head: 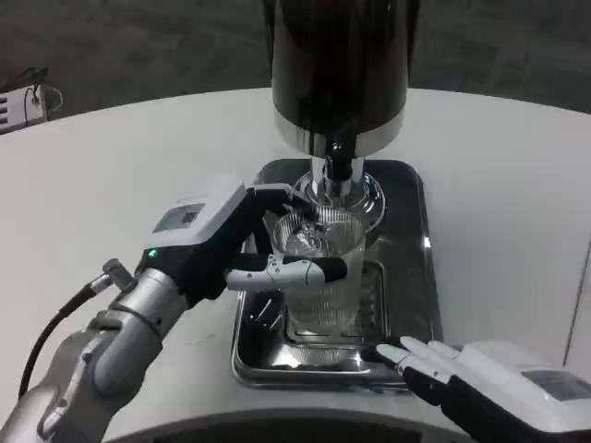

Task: Grasp the cup under the faucet to collect the drink, then remove the cup.

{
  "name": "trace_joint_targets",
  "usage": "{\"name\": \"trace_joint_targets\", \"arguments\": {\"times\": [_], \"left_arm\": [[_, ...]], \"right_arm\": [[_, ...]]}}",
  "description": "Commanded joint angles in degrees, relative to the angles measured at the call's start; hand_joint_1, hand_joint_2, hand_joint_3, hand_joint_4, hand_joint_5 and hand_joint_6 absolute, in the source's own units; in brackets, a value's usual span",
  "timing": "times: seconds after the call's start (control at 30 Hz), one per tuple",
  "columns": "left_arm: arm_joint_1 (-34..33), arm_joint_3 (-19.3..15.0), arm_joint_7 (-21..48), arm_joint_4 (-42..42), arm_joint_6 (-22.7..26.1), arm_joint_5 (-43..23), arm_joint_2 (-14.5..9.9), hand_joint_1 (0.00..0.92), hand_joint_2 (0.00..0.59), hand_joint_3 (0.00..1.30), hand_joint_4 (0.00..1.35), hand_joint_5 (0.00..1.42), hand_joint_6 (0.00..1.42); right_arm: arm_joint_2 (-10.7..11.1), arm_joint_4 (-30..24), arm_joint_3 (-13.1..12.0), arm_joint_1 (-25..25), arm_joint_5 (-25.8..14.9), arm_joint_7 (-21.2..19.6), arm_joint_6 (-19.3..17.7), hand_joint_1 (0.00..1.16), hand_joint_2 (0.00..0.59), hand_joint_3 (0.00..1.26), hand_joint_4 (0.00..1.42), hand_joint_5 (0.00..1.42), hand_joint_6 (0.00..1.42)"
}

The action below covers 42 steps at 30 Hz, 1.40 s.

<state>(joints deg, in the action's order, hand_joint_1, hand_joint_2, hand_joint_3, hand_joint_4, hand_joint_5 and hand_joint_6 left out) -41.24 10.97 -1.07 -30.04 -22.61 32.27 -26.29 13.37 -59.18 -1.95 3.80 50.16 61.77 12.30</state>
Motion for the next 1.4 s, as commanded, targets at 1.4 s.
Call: {"name": "trace_joint_targets", "arguments": {"times": [1.4], "left_arm": [[4.9,-7.5,-2.5,7.0,-4.0,-7.4,-3.3,0.084,0.03,0.23,0.15,0.4,0.87]], "right_arm": [[6.4,-0.8,4.4,-1.5,-2.0,-2.5,11.3,0.45,0.507,0.09,0.0,0.0,0.0]]}}
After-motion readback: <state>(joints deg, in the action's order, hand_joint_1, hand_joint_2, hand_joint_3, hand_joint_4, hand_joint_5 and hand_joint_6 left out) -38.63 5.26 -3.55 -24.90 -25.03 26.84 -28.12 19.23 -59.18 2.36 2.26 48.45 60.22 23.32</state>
